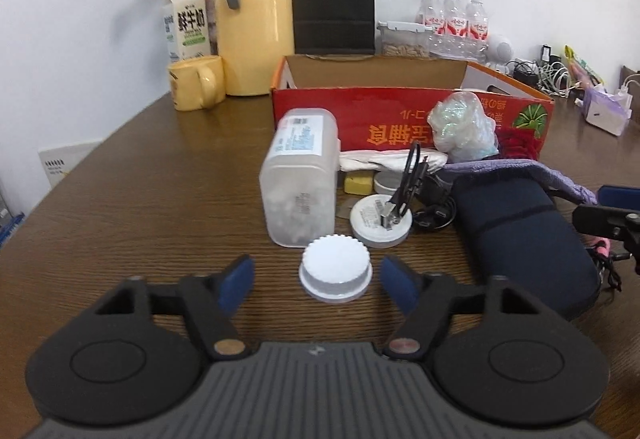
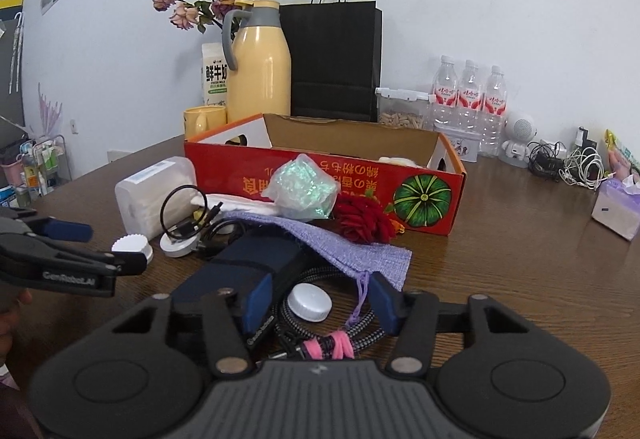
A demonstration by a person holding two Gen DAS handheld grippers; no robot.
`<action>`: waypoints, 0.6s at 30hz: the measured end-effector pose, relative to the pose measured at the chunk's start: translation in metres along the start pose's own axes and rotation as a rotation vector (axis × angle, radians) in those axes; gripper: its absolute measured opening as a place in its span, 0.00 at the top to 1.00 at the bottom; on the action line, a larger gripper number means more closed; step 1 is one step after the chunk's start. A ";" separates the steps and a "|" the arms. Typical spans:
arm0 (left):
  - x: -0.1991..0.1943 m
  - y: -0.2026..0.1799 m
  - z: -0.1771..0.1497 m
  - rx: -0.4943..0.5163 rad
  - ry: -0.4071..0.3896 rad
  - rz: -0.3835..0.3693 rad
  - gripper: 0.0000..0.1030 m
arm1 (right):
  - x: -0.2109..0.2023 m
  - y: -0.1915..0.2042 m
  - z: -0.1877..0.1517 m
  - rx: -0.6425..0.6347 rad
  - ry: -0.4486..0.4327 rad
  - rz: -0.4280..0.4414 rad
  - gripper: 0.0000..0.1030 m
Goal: Organize objects
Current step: 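Grasp the ridged white cap with the left gripper while the right grasps the small white cap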
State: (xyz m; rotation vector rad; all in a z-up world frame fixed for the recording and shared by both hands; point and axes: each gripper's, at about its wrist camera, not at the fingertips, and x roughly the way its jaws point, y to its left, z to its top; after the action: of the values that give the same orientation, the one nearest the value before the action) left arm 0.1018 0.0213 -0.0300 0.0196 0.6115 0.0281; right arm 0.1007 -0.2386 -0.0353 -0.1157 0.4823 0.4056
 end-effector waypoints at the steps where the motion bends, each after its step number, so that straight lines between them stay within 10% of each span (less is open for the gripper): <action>1: 0.001 0.001 0.000 -0.004 0.005 -0.010 0.42 | 0.002 0.000 0.001 0.001 0.006 0.001 0.59; 4: 0.003 0.000 0.001 -0.003 0.000 -0.032 0.59 | 0.007 -0.002 0.002 0.003 0.021 0.009 0.66; 18: 0.004 -0.003 -0.001 0.003 -0.012 -0.055 0.60 | 0.040 -0.015 0.007 0.067 0.140 0.061 0.75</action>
State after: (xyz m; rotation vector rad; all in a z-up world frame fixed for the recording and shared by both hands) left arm 0.1047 0.0182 -0.0328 0.0057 0.5995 -0.0260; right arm 0.1420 -0.2372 -0.0479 -0.0646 0.6379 0.4425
